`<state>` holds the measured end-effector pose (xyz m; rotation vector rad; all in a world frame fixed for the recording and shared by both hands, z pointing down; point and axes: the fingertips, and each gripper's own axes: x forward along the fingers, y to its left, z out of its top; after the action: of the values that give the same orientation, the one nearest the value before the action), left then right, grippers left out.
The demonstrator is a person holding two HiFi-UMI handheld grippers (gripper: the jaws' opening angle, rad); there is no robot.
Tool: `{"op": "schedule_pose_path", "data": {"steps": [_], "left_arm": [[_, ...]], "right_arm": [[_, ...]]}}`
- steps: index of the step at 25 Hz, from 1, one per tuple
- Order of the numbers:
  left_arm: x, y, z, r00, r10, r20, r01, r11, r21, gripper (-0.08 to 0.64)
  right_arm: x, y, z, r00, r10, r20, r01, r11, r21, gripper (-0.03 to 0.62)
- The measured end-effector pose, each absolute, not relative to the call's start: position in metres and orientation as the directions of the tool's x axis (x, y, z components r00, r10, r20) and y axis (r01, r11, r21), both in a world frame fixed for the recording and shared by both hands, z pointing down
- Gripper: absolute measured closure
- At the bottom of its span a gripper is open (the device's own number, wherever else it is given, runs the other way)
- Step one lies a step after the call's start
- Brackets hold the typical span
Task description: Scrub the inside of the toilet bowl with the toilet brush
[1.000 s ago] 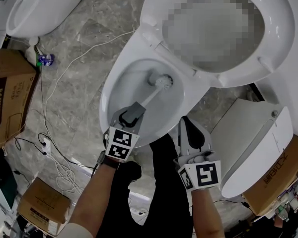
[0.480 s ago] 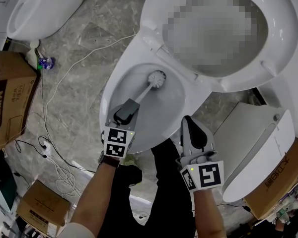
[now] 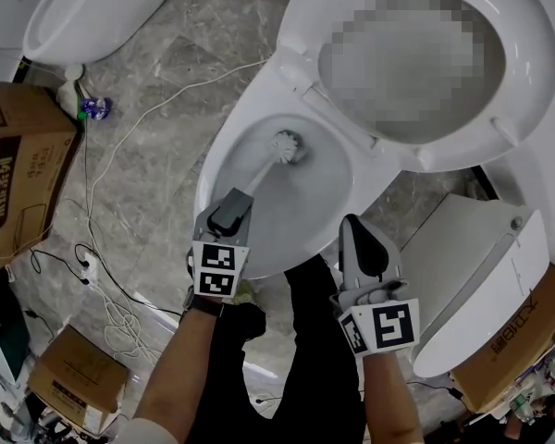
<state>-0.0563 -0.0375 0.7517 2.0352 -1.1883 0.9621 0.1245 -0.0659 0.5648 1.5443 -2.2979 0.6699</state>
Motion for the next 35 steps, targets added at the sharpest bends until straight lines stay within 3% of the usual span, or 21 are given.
{"op": "schedule_pose_path", "data": {"steps": [13, 19, 27, 35], "left_arm": [[-0.052, 0.013, 0.757, 0.298, -0.315, 0.901, -0.854, -0.51, 0.104, 0.411], [-0.035, 0.016, 0.753, 0.341, -0.265, 0.902, -0.833, -0.529, 0.16, 0.411], [-0.001, -0.007, 0.748, 0.434, -0.3, 0.849, -0.809, -0.545, 0.221, 0.411], [0.005, -0.033, 0.757, 0.442, -0.382, 0.812, -0.86, -0.439, 0.261, 0.411]], "right_arm": [[0.128, -0.046, 0.55, -0.386, -0.776, 0.498, -0.922, 0.309, -0.234, 0.58], [0.135, -0.04, 0.546, -0.376, -0.777, 0.505, -0.926, 0.291, -0.241, 0.58], [0.155, -0.041, 0.553, -0.351, -0.784, 0.512, -0.935, 0.261, -0.24, 0.581], [0.16, -0.052, 0.562, -0.344, -0.795, 0.5, -0.937, 0.254, -0.242, 0.581]]}}
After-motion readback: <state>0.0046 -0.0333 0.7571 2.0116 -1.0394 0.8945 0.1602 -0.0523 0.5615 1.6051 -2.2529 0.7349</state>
